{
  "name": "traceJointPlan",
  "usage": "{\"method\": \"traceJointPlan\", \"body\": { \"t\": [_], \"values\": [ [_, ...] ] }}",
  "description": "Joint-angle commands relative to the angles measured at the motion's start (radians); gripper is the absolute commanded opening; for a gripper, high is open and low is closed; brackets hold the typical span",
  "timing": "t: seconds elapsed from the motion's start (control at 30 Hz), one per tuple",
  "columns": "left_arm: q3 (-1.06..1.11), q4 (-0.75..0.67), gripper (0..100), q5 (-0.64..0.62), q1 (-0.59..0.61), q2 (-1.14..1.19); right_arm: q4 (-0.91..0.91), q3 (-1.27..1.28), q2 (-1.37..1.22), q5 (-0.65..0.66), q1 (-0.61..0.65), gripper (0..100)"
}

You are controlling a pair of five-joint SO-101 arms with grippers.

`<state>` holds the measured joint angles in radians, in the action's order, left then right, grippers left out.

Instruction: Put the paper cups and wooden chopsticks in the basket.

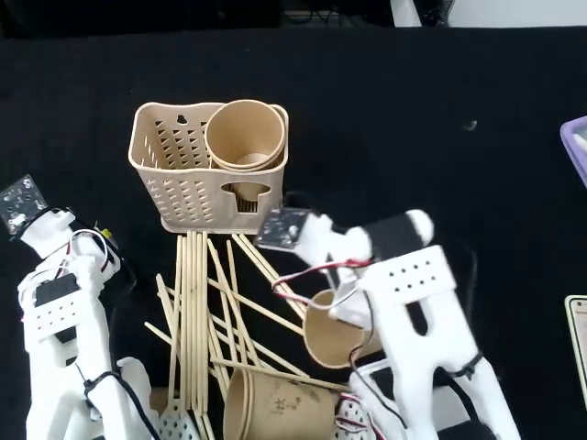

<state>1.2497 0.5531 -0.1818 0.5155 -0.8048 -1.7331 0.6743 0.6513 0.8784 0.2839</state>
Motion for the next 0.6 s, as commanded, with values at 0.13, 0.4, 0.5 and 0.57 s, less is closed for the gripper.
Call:
{"method": "traceJointPlan", "body": {
  "t": [0.13, 0.4, 0.5, 0.57],
  "values": [
    [-0.022, -0.018, 17, -0.002, 0.008, -0.023, -0.034, -0.133, 0.008, 0.095, -0.158, 0.7],
    [-0.024, -0.018, 17, -0.002, 0.008, -0.023, -0.034, -0.613, 0.084, -0.077, -0.247, 1.1],
    [-0.024, -0.018, 17, -0.002, 0.008, -0.023, -0.029, -0.765, 0.074, -0.221, -0.181, 1.1],
    [-0.022, -0.018, 17, -0.002, 0.008, -0.023, -0.006, -0.862, 0.061, -0.328, -0.124, 1.1]
  ]
}}
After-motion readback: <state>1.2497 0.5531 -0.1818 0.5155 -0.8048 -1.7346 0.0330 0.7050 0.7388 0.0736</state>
